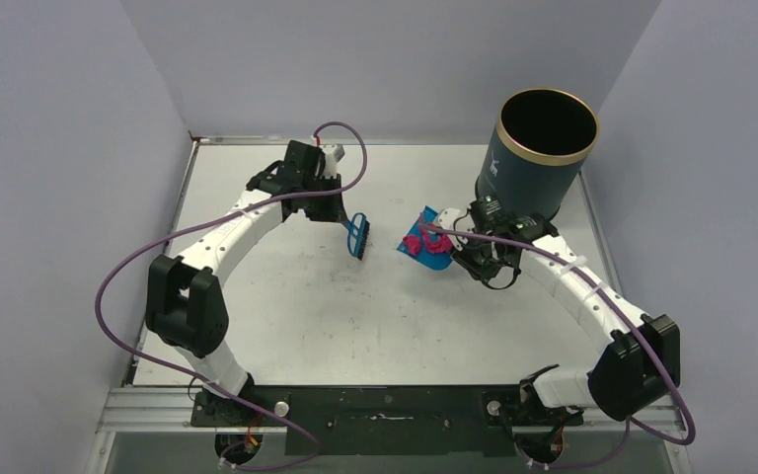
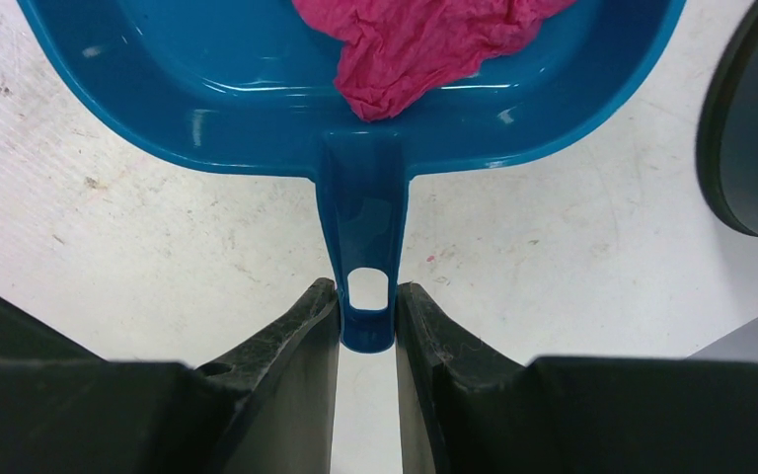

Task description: Sweep away the paper scraps from the table

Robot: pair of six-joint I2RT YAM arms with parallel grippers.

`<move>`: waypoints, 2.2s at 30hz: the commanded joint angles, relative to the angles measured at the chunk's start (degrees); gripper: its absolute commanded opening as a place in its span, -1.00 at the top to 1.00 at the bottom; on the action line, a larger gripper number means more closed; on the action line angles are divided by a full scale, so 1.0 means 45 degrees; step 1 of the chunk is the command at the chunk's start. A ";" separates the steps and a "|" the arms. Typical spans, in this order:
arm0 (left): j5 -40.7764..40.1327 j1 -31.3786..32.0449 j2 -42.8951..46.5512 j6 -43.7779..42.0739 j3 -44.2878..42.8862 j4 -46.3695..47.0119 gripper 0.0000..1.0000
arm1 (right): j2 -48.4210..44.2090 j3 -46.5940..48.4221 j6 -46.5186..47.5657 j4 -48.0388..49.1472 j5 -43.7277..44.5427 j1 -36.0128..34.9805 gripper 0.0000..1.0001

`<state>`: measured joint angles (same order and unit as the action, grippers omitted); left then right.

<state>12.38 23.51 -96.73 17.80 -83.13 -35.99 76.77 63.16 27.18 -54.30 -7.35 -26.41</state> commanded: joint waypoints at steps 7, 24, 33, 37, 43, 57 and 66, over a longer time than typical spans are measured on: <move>0.0495 -0.0217 -0.0199 0.0026 -0.0716 0.0028 1.00 | -0.0528 0.1379 -0.0167 -0.0032 -0.1250 0.1084 0.89; 0.0781 -0.0178 -0.0419 0.0087 -0.0794 -0.0059 1.00 | -0.0027 0.4245 -0.1448 0.0387 -0.2467 0.3761 0.89; 0.0958 -0.0122 -0.0503 0.0067 -0.0769 -0.0079 1.00 | -0.0028 0.5811 -0.2511 0.1159 -0.1818 0.4873 0.89; 0.0998 -0.0107 -0.0449 0.0070 -0.0775 -0.0089 1.00 | 0.0327 0.6489 -0.2862 0.1308 -0.0212 0.5165 0.89; 0.1099 -0.0096 -0.0486 0.0123 -0.0778 -0.0098 1.00 | 0.0403 0.6618 -0.2761 0.2448 0.1304 0.5840 0.89; 0.1376 -0.0082 -0.0321 0.0242 -0.0767 -0.0030 1.00 | 0.3955 1.0181 -0.0927 0.0935 0.4081 0.7235 0.89; 0.1487 -0.0083 -0.0230 0.0282 -0.0767 0.0009 1.00 | 0.5877 1.2083 0.0813 0.0481 0.6646 0.7328 0.88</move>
<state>17.67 22.94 -99.15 18.92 -83.61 -37.08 102.45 113.16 25.67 -52.16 13.28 6.44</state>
